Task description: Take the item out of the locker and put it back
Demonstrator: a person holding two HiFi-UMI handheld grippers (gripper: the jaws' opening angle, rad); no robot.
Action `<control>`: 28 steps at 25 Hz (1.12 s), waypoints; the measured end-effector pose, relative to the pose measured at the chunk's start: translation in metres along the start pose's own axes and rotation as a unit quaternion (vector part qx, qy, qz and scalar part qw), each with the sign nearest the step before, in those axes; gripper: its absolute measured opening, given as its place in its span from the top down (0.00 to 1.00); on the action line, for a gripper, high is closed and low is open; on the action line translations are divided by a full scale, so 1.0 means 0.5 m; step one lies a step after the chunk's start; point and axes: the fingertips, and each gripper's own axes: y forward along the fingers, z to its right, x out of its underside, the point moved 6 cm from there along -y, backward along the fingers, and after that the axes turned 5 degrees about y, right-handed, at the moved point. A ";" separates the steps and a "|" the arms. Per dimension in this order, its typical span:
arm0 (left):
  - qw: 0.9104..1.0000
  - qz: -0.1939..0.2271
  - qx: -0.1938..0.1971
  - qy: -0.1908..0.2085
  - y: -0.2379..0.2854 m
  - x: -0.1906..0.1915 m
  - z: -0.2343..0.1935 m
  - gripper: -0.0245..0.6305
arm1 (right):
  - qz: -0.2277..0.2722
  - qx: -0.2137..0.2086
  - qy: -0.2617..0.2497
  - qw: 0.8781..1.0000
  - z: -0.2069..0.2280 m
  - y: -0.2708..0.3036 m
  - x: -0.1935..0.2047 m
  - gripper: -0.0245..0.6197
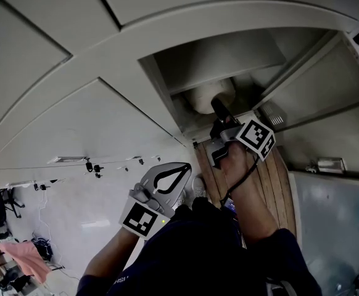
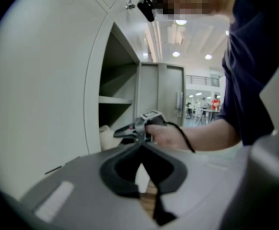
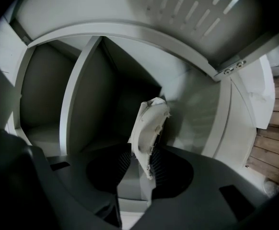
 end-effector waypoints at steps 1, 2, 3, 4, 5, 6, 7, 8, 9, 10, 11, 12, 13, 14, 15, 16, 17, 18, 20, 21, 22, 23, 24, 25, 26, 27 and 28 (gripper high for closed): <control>1.000 0.000 0.000 0.000 -0.001 -0.001 0.002 0.96 | -0.001 0.001 -0.002 1.000 -0.001 -0.003 0.001 0.80; 1.000 0.001 0.000 0.000 -0.003 -0.001 0.004 0.96 | -0.002 0.003 -0.005 1.000 -0.001 -0.005 0.003 0.79; 1.000 0.002 -0.001 -0.001 -0.004 -0.001 0.006 0.96 | -0.004 0.005 -0.011 1.000 -0.002 -0.008 0.005 0.78; 1.000 0.001 -0.001 -0.002 -0.006 0.000 0.007 0.96 | -0.005 0.007 -0.016 1.000 -0.003 -0.010 0.007 0.76; 1.000 0.000 -0.001 -0.002 -0.007 0.001 0.009 0.96 | -0.007 0.009 -0.021 1.000 -0.004 -0.012 0.009 0.75; 1.000 -0.002 0.000 -0.002 -0.008 0.002 0.010 0.96 | -0.007 0.011 -0.024 1.000 -0.004 -0.015 0.011 0.74; 1.000 -0.003 0.001 -0.002 -0.010 0.003 0.012 0.96 | -0.006 0.012 -0.025 1.000 -0.004 -0.018 0.013 0.74; 1.000 -0.002 0.002 -0.002 -0.010 0.003 0.014 0.96 | -0.005 0.013 -0.024 1.000 -0.002 -0.021 0.015 0.74; 1.000 -0.001 0.002 -0.003 -0.011 0.003 0.017 0.96 | -0.004 0.014 -0.024 1.000 -0.001 -0.024 0.016 0.73; 1.000 0.001 0.002 -0.003 -0.012 0.003 0.019 0.96 | -0.003 0.015 -0.024 1.000 0.001 -0.028 0.017 0.73; 1.000 0.002 0.003 -0.001 -0.012 0.002 0.021 0.96 | -0.002 0.016 -0.024 1.000 0.002 -0.033 0.018 0.73; 1.000 0.003 0.004 0.000 -0.013 0.002 0.023 0.96 | -0.001 0.017 -0.024 1.000 0.004 -0.037 0.020 0.73; 1.000 0.004 0.004 0.000 -0.014 0.001 0.025 0.96 | 0.000 0.017 -0.024 1.000 0.005 -0.042 0.021 0.73; 1.000 0.005 0.005 0.001 -0.015 0.000 0.028 0.96 | 0.001 0.018 -0.025 1.000 0.006 -0.047 0.022 0.73; 1.000 0.005 0.006 0.003 -0.016 -0.001 0.030 0.96 | 0.003 0.019 -0.025 0.999 0.007 -0.052 0.022 0.73; 1.000 0.005 0.007 0.004 -0.018 -0.002 0.033 0.96 | 0.005 0.020 -0.025 0.999 0.008 -0.057 0.022 0.73; 1.000 0.005 0.008 0.004 -0.020 -0.003 0.037 0.96 | 0.007 0.020 -0.025 0.999 0.008 -0.063 0.022 0.73; 1.000 0.006 0.009 0.004 -0.022 -0.003 0.040 0.96 | 0.010 0.021 -0.025 0.999 0.009 -0.069 0.022 0.73; 1.000 0.008 0.010 0.004 -0.027 -0.004 0.046 0.96 | 0.015 0.019 -0.023 0.999 0.009 -0.080 0.023 0.73; 1.000 0.009 0.010 0.004 -0.029 -0.004 0.049 0.96 | 0.017 0.016 -0.022 0.999 0.008 -0.086 0.024 0.73; 1.000 0.011 0.011 0.005 -0.032 -0.005 0.051 0.96 | 0.020 0.013 -0.021 0.999 0.005 -0.093 0.025 0.73; 1.000 0.012 0.013 0.007 -0.036 -0.006 0.054 0.96 | 0.023 0.009 -0.022 0.999 0.002 -0.100 0.028 0.73; 1.000 0.014 0.014 0.009 -0.040 -0.008 0.058 0.96 | 0.025 0.006 -0.023 0.999 -0.003 -0.109 0.030 0.73; 1.000 0.016 0.016 0.010 -0.044 -0.010 0.061 0.96 | 0.028 0.002 -0.025 0.999 -0.008 -0.119 0.033 0.73; 1.000 0.019 0.017 0.013 -0.050 -0.014 0.065 0.96 | 0.031 -0.002 -0.028 0.999 -0.016 -0.129 0.036 0.73; 0.999 0.022 0.019 0.016 -0.056 -0.017 0.068 0.96 | 0.034 -0.007 -0.032 0.999 -0.024 -0.140 0.039 0.73; 0.999 0.025 0.021 0.021 -0.064 -0.019 0.070 0.96 | 0.038 -0.011 -0.038 0.999 -0.033 -0.151 0.044 0.73</control>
